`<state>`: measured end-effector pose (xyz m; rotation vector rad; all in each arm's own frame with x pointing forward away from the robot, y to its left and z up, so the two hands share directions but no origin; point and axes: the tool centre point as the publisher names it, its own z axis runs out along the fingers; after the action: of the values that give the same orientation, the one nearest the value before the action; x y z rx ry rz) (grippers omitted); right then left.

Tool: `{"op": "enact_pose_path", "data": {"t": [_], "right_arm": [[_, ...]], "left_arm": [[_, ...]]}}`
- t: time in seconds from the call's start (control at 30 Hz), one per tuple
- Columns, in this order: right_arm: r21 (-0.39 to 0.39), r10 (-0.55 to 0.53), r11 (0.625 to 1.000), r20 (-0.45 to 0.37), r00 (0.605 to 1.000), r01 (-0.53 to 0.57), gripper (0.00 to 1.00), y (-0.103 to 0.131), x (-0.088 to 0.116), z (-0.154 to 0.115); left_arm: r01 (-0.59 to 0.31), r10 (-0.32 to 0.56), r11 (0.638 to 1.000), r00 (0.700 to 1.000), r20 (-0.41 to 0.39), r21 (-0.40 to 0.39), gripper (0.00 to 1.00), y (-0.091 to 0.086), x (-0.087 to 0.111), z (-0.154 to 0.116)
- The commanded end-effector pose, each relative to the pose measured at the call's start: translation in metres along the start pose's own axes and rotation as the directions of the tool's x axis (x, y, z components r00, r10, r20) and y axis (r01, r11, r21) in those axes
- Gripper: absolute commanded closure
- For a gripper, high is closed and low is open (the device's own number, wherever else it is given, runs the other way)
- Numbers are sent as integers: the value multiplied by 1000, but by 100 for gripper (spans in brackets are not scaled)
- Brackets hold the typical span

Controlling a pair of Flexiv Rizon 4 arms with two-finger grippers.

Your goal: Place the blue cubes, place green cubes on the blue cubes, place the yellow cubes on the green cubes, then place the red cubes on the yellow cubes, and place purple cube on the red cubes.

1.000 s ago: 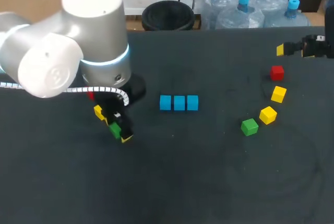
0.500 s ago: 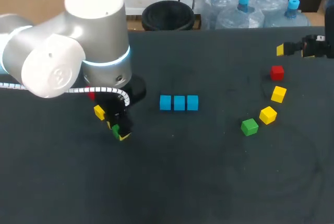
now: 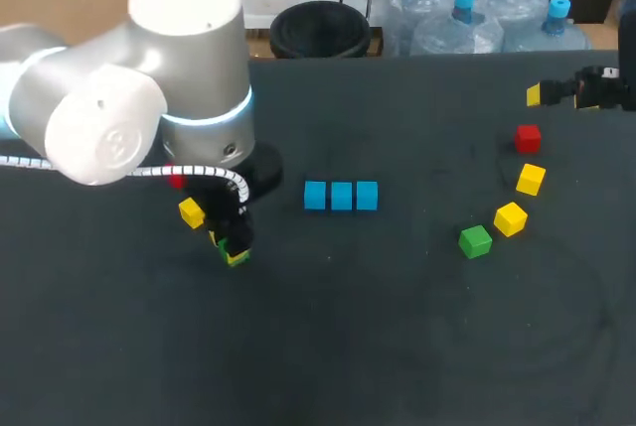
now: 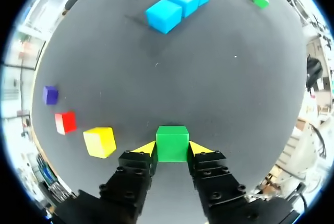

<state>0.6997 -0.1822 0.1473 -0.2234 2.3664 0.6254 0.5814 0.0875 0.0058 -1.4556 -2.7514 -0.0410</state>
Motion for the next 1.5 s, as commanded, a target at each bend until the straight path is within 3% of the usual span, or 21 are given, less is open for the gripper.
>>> {"op": "enact_pose_path", "data": {"t": [0.03,0.2,0.4,0.6,1.1,1.5], "right_arm": [[2,0,1000,0,1000,0,0,0,0,-1],[2,0,1000,0,1000,0,0,0,0,-1],[2,0,1000,0,1000,0,0,0,0,-1],[2,0,1000,0,1000,0,0,0,0,-1],[2,0,1000,0,1000,0,0,0,0,-1],[2,0,1000,0,1000,0,0,0,0,-1]], "left_arm": [[-93,93,995,996,-17,-24,100,-8,-18,-13],[-252,251,966,968,-16,-64,100,-15,-37,-30],[-370,369,924,929,-30,-99,100,-10,-56,-41],[-417,421,900,907,10,-125,100,1,-70,-45],[-520,522,839,852,-33,-160,100,9,-130,-52],[-566,569,812,822,-24,-142,100,16,-148,-49]]}}
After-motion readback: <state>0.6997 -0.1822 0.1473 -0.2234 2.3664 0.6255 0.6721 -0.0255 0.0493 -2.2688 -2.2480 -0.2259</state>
